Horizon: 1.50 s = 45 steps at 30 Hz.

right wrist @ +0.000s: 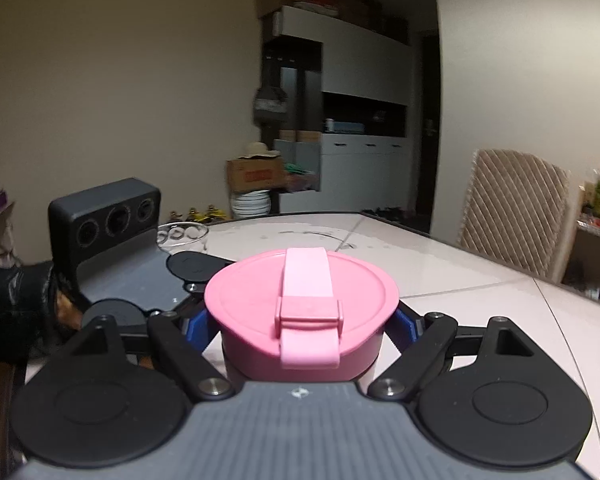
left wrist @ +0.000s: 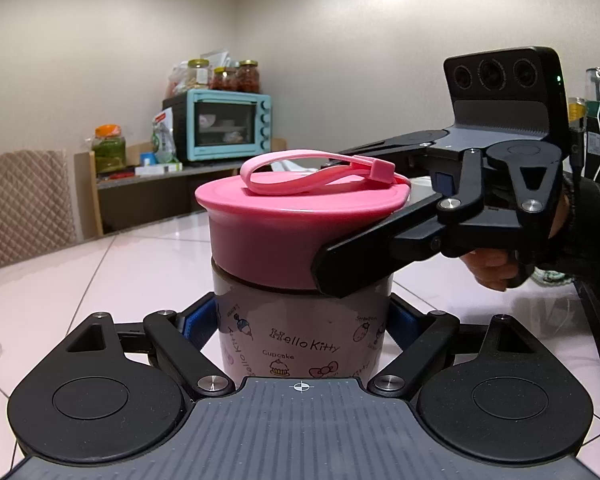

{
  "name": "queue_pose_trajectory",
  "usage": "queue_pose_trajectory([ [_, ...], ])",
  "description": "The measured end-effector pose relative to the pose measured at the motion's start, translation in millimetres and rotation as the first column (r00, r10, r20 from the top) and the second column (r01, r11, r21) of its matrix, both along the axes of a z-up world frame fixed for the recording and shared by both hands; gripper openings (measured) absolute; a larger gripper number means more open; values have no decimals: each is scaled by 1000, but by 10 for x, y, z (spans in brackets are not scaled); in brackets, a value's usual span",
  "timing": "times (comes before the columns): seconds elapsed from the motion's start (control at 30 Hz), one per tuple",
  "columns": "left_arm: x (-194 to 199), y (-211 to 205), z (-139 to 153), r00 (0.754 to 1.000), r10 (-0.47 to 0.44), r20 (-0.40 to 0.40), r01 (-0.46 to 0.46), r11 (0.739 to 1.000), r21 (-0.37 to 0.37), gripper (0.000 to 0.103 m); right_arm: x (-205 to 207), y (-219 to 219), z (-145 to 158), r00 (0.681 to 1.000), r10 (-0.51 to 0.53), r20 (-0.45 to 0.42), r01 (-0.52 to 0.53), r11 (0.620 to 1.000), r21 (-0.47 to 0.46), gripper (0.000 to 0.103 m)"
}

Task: Unscrew bottle cap and pour

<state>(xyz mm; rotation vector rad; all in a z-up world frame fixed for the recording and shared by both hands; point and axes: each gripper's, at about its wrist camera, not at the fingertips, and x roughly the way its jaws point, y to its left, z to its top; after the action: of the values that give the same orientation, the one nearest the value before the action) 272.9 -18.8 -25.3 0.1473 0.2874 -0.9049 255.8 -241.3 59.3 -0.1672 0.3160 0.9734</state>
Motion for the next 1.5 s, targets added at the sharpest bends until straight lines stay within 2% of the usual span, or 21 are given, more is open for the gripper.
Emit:
queue_pose_trajectory([
  [0.13, 1, 1, -2, 1000, 0, 0, 0, 1000, -1, 90, -36, -30, 6, 1000, 24, 3, -24, 1000, 12, 85],
  [0.3, 18, -15, 2, 1000, 0, 0, 0, 1000, 0, 90, -62, -26, 37, 1000, 6, 5, -6, 1000, 1, 85],
  [0.47, 19, -4, -2, 1000, -1, 0, 1, 1000, -1, 90, -92, -15, 75, 999, -33, 6, 33, 999, 3, 93],
  [0.7, 22, -12, -13, 1000, 0, 2, 0, 1000, 1, 90, -238, -23, 127, 988, -153, -11, 154, 988, 30, 97],
  [0.87, 42, -5, -13, 1000, 0, 2, 0, 1000, 0, 90, -434, 37, 161, 962, -273, -23, 273, 961, 44, 99],
  [1.03, 39, -7, -13, 1000, 0, 2, 0, 1000, 0, 90, -595, 225, 175, 911, -411, -17, 412, 911, 20, 100],
  [1.2, 51, -6, -12, 1000, 0, 2, 0, 1000, 0, 90, -667, 384, 122, 867, -499, 1, 499, 867, 11, 100],
  [1.5, 55, -2, -11, 1000, 0, 3, 0, 1000, 1, 90, -541, 468, -11, 829, -558, -32, 559, 829, 18, 100],
])
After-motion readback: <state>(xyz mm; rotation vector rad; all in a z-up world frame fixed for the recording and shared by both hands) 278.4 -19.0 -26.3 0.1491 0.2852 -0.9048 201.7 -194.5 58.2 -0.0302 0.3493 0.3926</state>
